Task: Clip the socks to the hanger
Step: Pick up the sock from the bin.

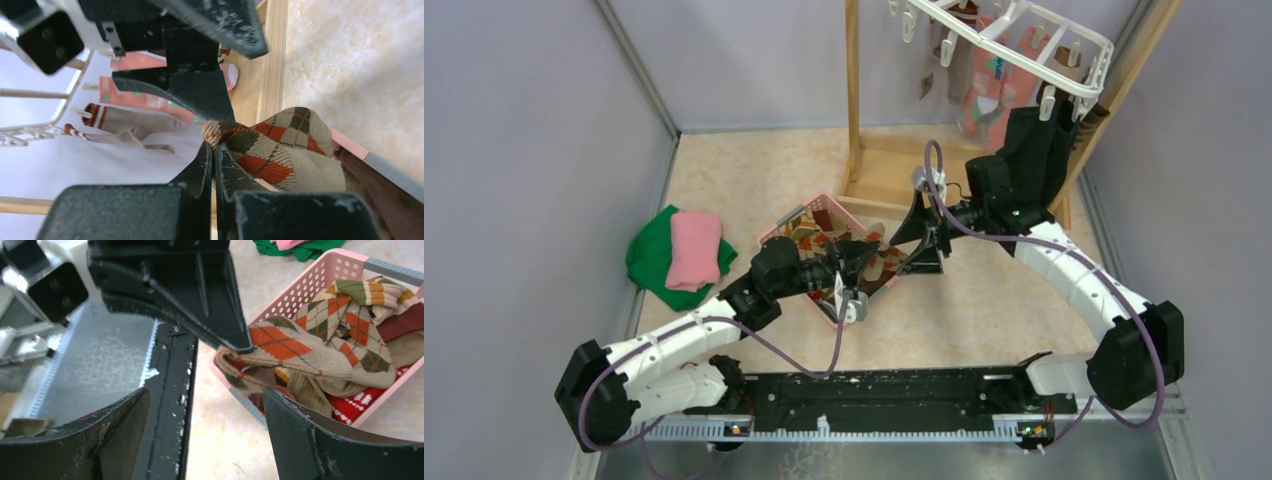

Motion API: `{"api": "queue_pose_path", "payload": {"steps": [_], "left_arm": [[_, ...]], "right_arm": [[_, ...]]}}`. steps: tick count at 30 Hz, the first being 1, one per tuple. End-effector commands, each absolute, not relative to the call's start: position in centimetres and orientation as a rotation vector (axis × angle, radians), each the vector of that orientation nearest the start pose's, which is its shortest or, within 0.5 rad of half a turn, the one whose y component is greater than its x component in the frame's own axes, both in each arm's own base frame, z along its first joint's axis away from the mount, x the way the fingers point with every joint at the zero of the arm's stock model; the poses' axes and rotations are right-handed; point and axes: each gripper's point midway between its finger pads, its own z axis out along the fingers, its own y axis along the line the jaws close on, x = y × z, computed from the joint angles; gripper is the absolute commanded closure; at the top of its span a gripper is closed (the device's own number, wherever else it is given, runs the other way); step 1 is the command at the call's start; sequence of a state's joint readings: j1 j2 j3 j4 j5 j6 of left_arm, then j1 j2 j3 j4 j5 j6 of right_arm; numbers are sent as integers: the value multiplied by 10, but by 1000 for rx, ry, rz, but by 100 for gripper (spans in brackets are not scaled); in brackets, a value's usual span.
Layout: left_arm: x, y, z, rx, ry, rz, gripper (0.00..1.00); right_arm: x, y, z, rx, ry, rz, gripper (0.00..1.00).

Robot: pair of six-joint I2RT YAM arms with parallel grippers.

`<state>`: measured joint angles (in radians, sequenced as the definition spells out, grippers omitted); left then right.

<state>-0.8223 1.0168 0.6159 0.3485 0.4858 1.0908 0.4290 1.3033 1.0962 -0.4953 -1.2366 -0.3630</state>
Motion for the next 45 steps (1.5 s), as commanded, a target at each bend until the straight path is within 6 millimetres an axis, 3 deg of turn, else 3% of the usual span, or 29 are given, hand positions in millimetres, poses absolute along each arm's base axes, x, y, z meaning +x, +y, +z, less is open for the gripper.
{"api": "queue_pose_path", "payload": {"steps": [1,12,15,22,25,29,31,34,39,41,45], "left_arm": [[217,-307,281,1529,458,-10,100],[207,-309,269,1531,415,119,100],[206,-308,270,1524,413,150,100],[204,-310,276,1501,391,195,100],[202,-312,271,1515,394,182,100],[201,-314,259,1534,420,150,100],[199,-315,255,1539,430,129,100],[197,-317,248,1545,450,93,100],[189,-318,242,1533,496,-1,99],[184,-318,241,1512,526,-68,88],[171,-317,252,1363,662,-300,48]], "right_arm": [[208,280,274,-1137,1647,1579,17],[241,300,279,-604,1941,1827,21],[238,307,276,-582,1987,1858,24],[244,318,249,-582,2098,1712,28],[246,321,256,-574,2067,1738,46],[246,323,269,-597,2010,1763,79],[245,323,274,-611,1983,1762,89],[245,322,281,-656,1919,1761,100],[245,314,296,-741,1786,1761,100],[242,309,300,-795,1725,1762,100],[228,302,301,-992,1572,1724,100]]}}
